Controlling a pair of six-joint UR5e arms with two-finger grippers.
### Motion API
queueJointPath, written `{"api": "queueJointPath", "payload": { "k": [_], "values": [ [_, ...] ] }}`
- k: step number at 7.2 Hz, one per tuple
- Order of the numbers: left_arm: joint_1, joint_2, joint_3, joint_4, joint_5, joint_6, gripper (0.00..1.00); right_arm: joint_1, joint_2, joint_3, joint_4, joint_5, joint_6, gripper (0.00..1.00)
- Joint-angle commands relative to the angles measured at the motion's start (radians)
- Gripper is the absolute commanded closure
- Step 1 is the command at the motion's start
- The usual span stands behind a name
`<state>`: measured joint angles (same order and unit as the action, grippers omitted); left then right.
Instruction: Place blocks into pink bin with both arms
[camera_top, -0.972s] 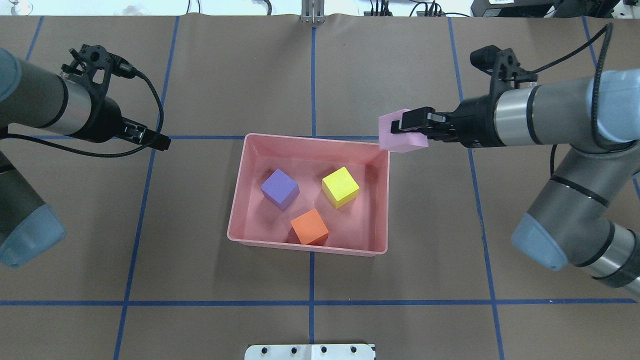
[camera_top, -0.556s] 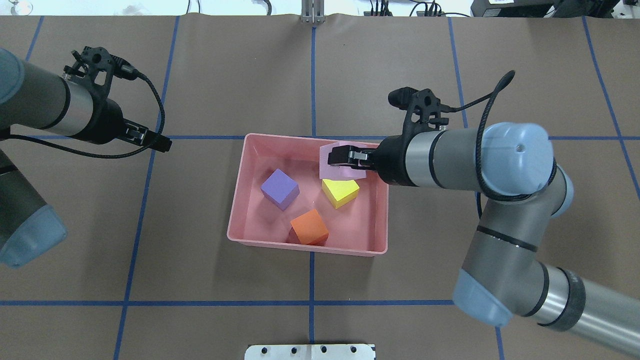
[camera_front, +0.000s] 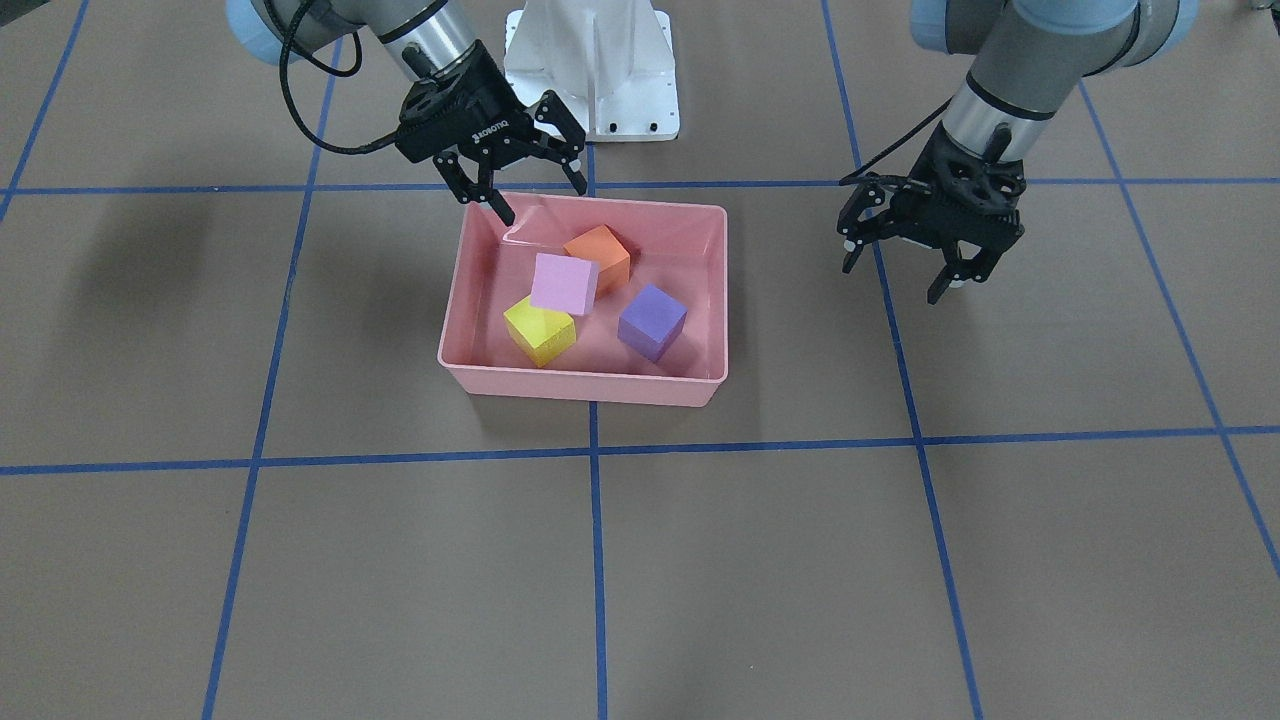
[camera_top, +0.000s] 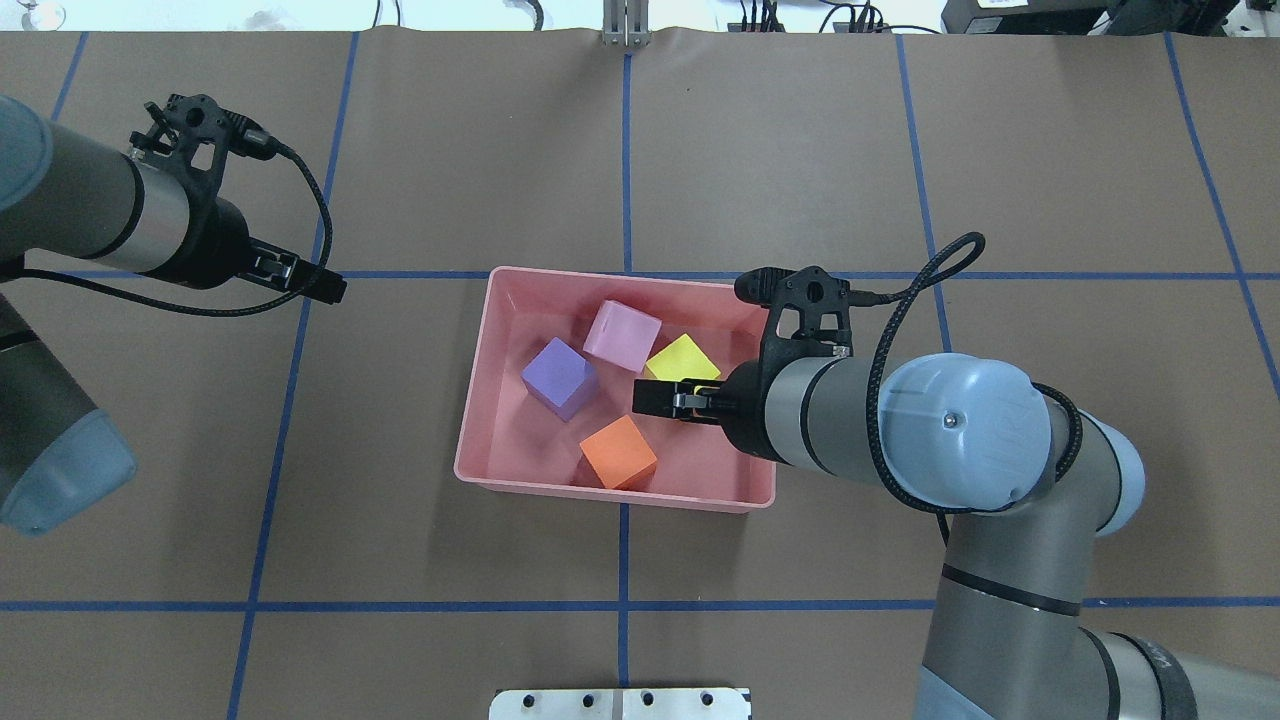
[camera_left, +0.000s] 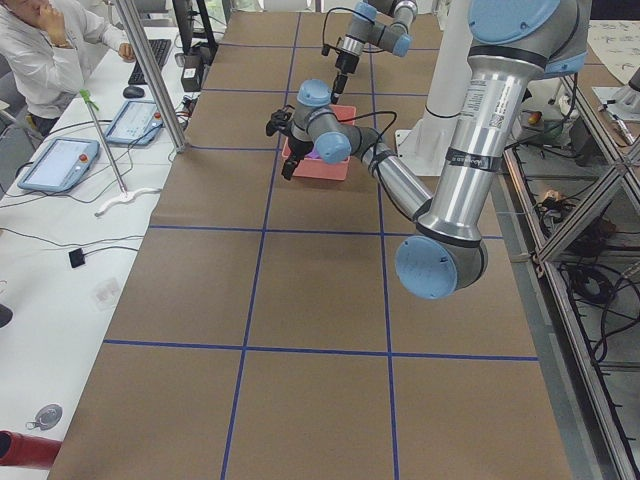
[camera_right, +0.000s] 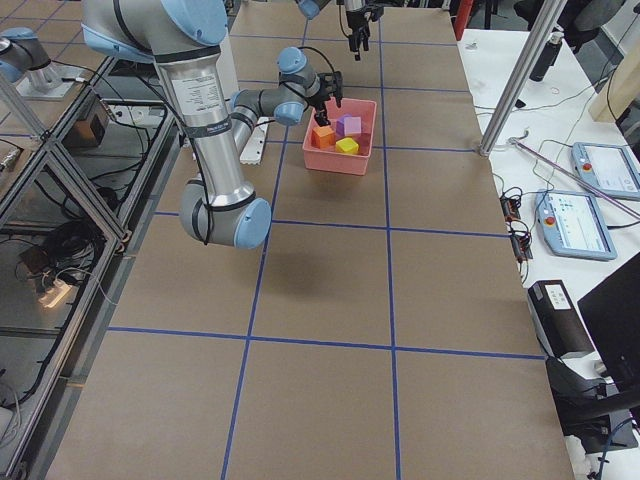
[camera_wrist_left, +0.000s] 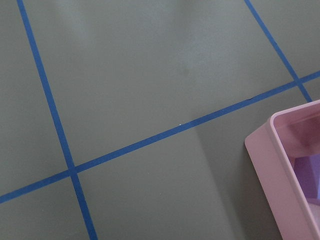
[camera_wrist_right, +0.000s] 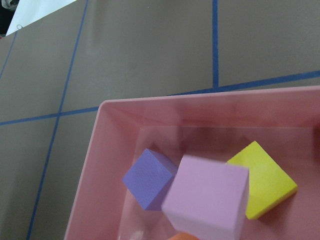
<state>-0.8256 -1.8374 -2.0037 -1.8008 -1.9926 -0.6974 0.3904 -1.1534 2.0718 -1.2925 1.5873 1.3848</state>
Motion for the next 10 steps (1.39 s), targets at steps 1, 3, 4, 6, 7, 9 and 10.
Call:
{"api": "queueJointPath", "payload": {
  "k": [1, 3, 4, 6, 7, 9, 10],
  "values": [
    [0.0, 0.001, 0.0, 0.0, 0.0, -0.002, 0.0, 0.063, 0.001, 0.036, -0.155, 0.023, -0.024, 0.0],
    [-0.003, 0.006, -0.001, 0.006, -0.006, 0.009, 0.0, 0.235, -0.003, 0.037, -0.261, 0.199, -0.155, 0.0],
    [-0.015, 0.03, -0.006, 0.014, -0.04, 0.019, 0.0, 0.322, -0.009, 0.03, -0.301, 0.283, -0.27, 0.0],
    [-0.151, 0.064, -0.009, 0.126, -0.086, 0.26, 0.0, 0.501, -0.075, -0.005, -0.392, 0.382, -0.585, 0.0],
    [-0.234, 0.066, -0.007, 0.218, -0.098, 0.411, 0.0, 0.598, -0.136, -0.045, -0.387, 0.44, -0.745, 0.0],
    [-0.366, 0.121, -0.001, 0.285, -0.135, 0.606, 0.0, 0.796, -0.23, -0.145, -0.386, 0.532, -1.145, 0.0],
    [-0.438, 0.162, 0.016, 0.288, -0.167, 0.703, 0.0, 0.9, -0.273, -0.2, -0.383, 0.595, -1.334, 0.0]
  ]
}}
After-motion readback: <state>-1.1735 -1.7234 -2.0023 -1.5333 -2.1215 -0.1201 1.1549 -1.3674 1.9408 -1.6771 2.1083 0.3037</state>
